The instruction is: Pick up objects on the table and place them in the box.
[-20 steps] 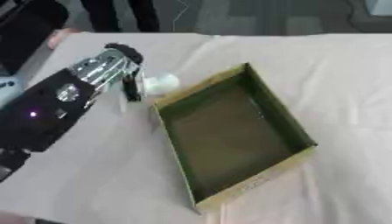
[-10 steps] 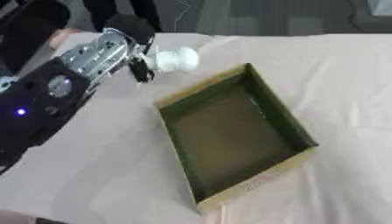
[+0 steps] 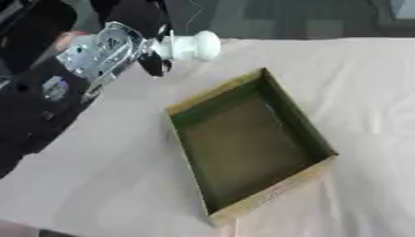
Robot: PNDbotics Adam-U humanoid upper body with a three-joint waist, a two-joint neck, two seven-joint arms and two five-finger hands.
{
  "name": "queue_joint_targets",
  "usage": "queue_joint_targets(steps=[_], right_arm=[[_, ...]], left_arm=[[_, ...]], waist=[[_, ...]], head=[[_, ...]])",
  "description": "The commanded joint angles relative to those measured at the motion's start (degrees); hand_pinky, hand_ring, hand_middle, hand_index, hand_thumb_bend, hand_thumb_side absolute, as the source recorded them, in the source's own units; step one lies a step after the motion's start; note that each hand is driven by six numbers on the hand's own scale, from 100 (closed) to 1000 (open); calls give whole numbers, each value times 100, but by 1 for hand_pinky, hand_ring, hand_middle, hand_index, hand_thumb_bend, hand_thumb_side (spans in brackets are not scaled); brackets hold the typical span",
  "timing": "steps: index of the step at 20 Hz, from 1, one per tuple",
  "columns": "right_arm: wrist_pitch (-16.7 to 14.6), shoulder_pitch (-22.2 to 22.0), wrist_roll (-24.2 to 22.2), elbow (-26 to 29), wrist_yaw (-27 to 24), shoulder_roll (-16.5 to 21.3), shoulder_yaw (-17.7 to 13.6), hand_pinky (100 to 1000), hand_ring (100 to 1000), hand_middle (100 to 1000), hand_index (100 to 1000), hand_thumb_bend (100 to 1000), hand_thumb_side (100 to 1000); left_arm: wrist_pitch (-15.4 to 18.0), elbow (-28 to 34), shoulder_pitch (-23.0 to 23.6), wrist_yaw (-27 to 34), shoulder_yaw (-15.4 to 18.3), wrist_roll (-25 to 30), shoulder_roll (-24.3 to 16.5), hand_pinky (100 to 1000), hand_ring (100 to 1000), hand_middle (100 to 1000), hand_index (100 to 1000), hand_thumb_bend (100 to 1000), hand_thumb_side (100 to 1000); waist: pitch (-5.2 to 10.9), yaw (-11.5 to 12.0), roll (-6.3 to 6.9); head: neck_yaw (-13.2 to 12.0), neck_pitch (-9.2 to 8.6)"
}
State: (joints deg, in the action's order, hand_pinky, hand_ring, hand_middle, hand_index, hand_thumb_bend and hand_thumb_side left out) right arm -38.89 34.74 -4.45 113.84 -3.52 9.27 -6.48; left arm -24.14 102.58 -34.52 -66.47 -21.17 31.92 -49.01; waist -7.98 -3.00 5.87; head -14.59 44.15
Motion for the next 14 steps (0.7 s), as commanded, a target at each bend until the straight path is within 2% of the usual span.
queue_joint_targets(steps=[1,5,11,14], right_arm=[[4,35,-21,75,19,94,-23,457,382,377,475,100,1000],[3,40,-20,75,11,81,-12,457,382,377,475,100,1000],[1,67,-4,75,6,45,6,457,382,377,475,100,1000],[1,75,-1,75,7,36,11,457,382,377,475,100,1000]], left_arm=[[109,655,-119,544,-75,-262,-364,100,100,100,143,100,142],[210,1146,-198,876,-244,-78,-444,100,100,100,146,100,154],[530,1200,-280,963,-456,-16,-387,100,100,100,150,100,169],[582,1201,-271,1163,-531,8,-359,100,100,100,164,100,212]], waist=[[118,20,-7],[130,2,4],[119,-45,24],[114,-57,29]], head=[[-12,-3],[-52,-3],[-62,-3],[-60,-3]])
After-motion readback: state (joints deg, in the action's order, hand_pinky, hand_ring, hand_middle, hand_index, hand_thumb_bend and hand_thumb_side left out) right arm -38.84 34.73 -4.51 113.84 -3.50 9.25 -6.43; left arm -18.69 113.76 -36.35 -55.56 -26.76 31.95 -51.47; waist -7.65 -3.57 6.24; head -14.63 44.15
